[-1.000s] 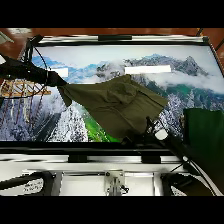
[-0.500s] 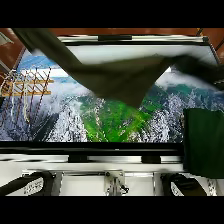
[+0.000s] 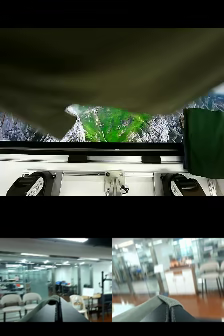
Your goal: Fold the shirts.
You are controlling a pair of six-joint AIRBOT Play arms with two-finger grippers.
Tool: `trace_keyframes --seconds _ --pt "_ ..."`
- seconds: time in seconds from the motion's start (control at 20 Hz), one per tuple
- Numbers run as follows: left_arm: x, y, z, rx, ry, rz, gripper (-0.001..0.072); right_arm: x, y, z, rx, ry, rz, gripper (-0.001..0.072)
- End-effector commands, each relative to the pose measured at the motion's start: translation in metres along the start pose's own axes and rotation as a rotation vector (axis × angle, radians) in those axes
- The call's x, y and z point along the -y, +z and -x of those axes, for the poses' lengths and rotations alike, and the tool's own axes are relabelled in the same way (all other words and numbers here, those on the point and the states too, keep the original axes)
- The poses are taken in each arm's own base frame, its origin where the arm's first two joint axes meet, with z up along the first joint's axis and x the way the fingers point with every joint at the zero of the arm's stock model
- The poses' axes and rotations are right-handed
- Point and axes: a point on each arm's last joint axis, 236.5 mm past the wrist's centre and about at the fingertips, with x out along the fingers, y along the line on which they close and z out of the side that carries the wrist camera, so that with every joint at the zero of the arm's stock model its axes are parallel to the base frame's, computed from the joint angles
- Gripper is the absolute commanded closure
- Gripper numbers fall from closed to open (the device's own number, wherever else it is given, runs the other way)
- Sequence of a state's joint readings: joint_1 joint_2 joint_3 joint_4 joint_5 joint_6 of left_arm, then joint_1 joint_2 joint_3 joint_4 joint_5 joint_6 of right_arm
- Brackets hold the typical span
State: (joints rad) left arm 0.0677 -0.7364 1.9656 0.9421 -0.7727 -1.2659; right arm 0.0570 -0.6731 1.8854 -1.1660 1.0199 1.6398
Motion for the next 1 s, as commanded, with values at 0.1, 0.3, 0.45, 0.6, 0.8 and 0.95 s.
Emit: trace_keyframes --seconds 0.1,0.3,0.45,0.6,0.8,0.95 --pt "-0.016 -0.114 0.014 -0.427 0.031 -0.064 0.0679 0.078 -0.142 -0.008 -0.601 -0.266 -0.063 0.0637" --pt "-0.044 -0.279 0.02 -0.807 0.04 0.088 0.0679 0.135 -0.284 -0.044 -0.991 -0.35 -0.178 0.0636" --pt "-0.072 -0.397 0.022 -0.942 0.11 0.211 0.0679 0.185 -0.373 -0.101 -0.99 -0.396 -0.238 0.0637" --pt "-0.083 -0.479 0.011 -0.986 0.151 0.383 0.0679 0.217 -0.429 -0.156 -0.926 -0.426 -0.349 0.0636" --pt "-0.098 -0.57 -0.005 -1.022 0.228 0.598 0.0678 0.246 -0.495 -0.193 -0.888 -0.491 -0.512 0.0636" --pt "-0.085 -0.627 0.003 -1.102 0.242 0.771 0.0678 0.244 -0.543 -0.193 -0.952 -0.517 -0.664 0.0636"
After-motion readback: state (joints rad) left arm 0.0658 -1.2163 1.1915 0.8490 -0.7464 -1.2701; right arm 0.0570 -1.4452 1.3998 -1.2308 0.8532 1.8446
